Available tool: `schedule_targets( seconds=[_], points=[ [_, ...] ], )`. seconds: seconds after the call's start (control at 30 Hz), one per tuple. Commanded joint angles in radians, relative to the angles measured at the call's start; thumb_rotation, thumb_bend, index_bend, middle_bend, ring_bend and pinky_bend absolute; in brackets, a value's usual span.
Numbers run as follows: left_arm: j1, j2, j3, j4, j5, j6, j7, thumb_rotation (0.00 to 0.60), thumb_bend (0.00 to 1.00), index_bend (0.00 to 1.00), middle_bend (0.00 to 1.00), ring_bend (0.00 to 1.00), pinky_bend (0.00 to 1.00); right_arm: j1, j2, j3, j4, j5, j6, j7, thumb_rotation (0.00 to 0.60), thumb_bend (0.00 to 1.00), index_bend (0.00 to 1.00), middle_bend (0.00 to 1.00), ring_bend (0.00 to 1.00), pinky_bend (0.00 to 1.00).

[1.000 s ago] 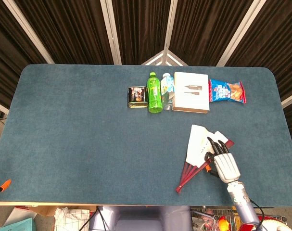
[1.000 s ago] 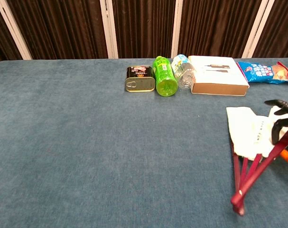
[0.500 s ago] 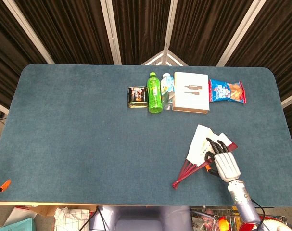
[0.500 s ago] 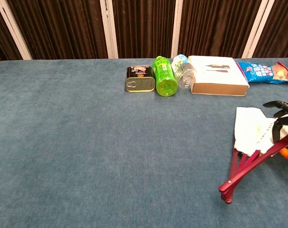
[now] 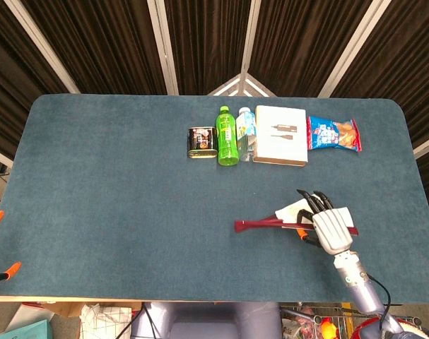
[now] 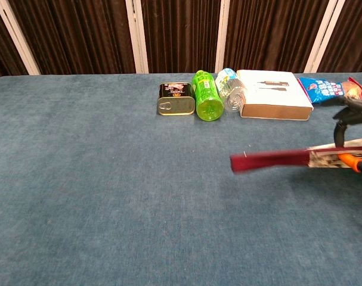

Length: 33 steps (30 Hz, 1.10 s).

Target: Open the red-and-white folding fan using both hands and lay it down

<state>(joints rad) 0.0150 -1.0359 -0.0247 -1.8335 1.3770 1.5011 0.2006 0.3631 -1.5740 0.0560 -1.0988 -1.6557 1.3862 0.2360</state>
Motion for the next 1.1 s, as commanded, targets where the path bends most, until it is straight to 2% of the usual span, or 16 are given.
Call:
schedule_targets(
  seconds=[0.03,0.4,0.7,0.9,1.1],
  points=[
    [-0.015,-0.006,-0.001,0.018,0.011,-0.02,-0.014,0.6,0.19,0.08,0.0,0.0,0.0,0.038,0.034,0.027,-0.041,0.009,-0.036,-0.014,0.6,0.45,0.85,0.14,0.22,0.14],
    [-0.073,-0.03,-0.015,0.084,0.004,-0.112,-0.081,0.6,0.19,0.08,0.0,0.0,0.0,0.179,0.163,0.108,-0.191,0.048,-0.198,-0.092,0.6,0.45,0.87,0.14,0.22,0.14],
    [-0.105,-0.056,-0.03,0.139,0.008,-0.15,-0.173,0.6,0.19,0.08,0.0,0.0,0.0,0.256,0.235,0.167,-0.309,0.113,-0.302,-0.098,0.6,0.45,0.88,0.14,0.22,0.14],
    [-0.132,-0.095,-0.04,0.188,0.025,-0.173,-0.244,0.6,0.19,0.08,0.0,0.0,0.0,0.331,0.27,0.246,-0.399,0.177,-0.363,-0.126,0.6,0.45,0.88,0.14,0.22,0.14],
    [-0.167,-0.167,-0.061,0.282,0.037,-0.195,-0.338,0.6,0.19,0.09,0.0,0.0,0.0,0.395,0.293,0.314,-0.489,0.271,-0.429,-0.17,0.6,0.45,0.88,0.14,0.22,0.14]
  ],
)
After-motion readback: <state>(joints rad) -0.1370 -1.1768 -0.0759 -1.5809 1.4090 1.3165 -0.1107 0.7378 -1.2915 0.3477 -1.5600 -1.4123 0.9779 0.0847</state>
